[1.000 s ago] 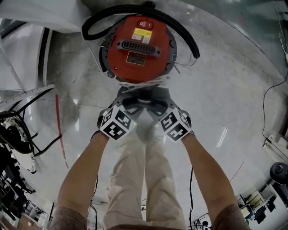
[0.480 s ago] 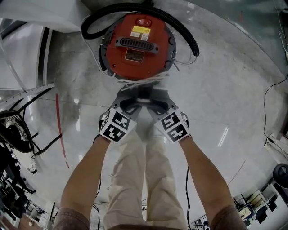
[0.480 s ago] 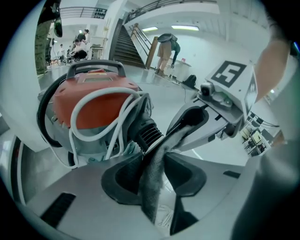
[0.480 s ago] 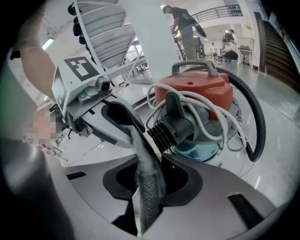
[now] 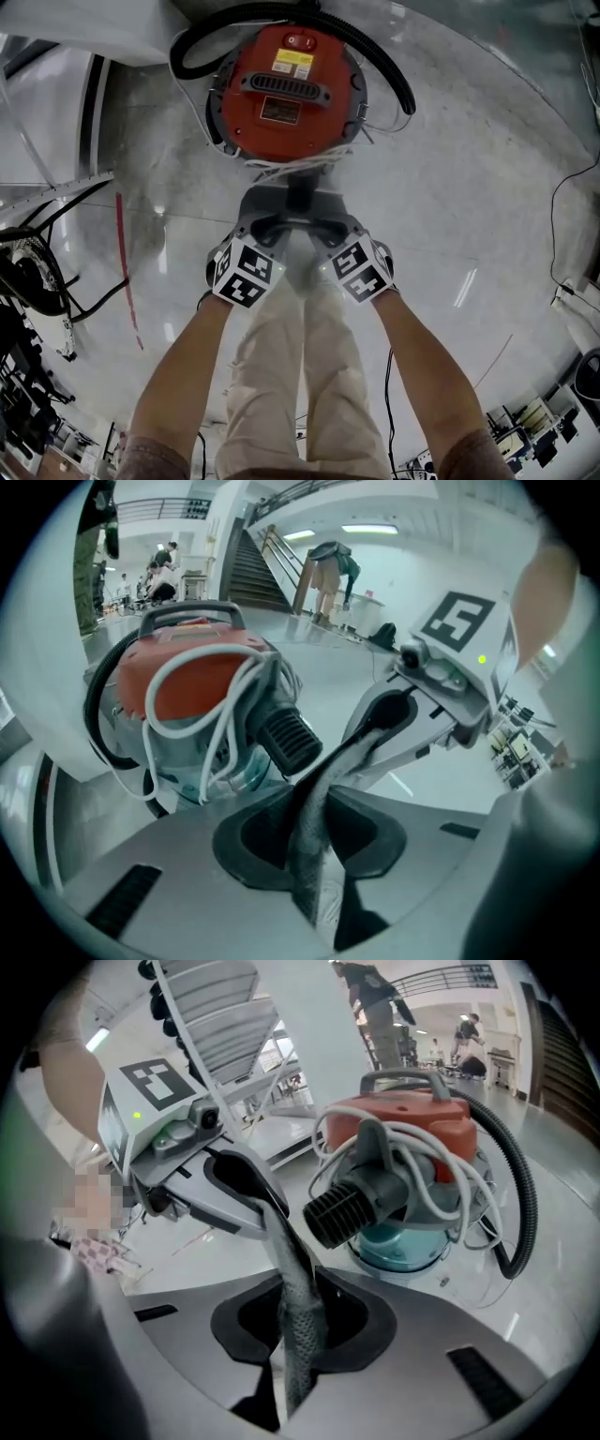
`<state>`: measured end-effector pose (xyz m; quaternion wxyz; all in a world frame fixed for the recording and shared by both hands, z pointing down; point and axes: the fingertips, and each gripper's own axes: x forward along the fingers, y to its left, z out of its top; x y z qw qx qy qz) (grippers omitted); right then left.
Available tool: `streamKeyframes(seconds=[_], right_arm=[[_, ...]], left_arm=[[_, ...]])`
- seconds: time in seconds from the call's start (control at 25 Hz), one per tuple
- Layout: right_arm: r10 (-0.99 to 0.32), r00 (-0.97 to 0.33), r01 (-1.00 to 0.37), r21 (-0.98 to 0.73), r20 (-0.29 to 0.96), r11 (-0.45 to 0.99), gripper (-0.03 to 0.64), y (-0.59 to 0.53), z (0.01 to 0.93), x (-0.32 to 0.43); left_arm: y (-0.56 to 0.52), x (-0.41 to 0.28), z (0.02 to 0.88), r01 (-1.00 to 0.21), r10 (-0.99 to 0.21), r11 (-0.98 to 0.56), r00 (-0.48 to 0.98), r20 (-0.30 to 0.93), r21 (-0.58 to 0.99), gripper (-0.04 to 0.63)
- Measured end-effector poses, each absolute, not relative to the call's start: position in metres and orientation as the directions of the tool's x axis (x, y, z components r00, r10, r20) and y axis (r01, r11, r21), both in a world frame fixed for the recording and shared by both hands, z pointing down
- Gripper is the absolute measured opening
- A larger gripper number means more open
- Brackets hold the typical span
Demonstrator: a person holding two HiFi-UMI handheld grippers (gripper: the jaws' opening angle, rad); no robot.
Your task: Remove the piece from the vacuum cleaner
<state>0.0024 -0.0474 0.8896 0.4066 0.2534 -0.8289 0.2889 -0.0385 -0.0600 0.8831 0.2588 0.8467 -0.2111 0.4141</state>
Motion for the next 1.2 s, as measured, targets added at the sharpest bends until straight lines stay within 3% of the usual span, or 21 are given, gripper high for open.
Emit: streamKeyframes(seconds=[0.2,0.48,0.84,1.2], right_arm=[[-0.148,-0.544,-0.631,-0.286,0.826,0.721,0.043,-0.024,0.893,-0.002],[-0.221,-0.553,-0.681,-0.283,0.803,0.675,0.051,-0.02,0.847,0.008],[-0.296,-0.586,-0.67,-0.246,0.754,0.701,0.055,-0.039,0.684,0.018],[-0.377,-0.65,-0.616,-0.168,0.66,0.769,0.057,-0.087,0.498,0.018]], left_arm=[[-0.033,-0.044,0.887,-0.586,-0.131,-0.757,0.57,0.811,0.289,0.074],[-0.03,-0.036,0.84,-0.555,-0.148,-0.787,0.593,0.791,0.269,0.069],[-0.044,-0.026,0.677,-0.553,-0.201,-0.797,0.623,0.756,0.243,0.066],[-0.09,-0.026,0.494,-0.459,-0.231,-0.872,0.688,0.688,0.167,0.058]])
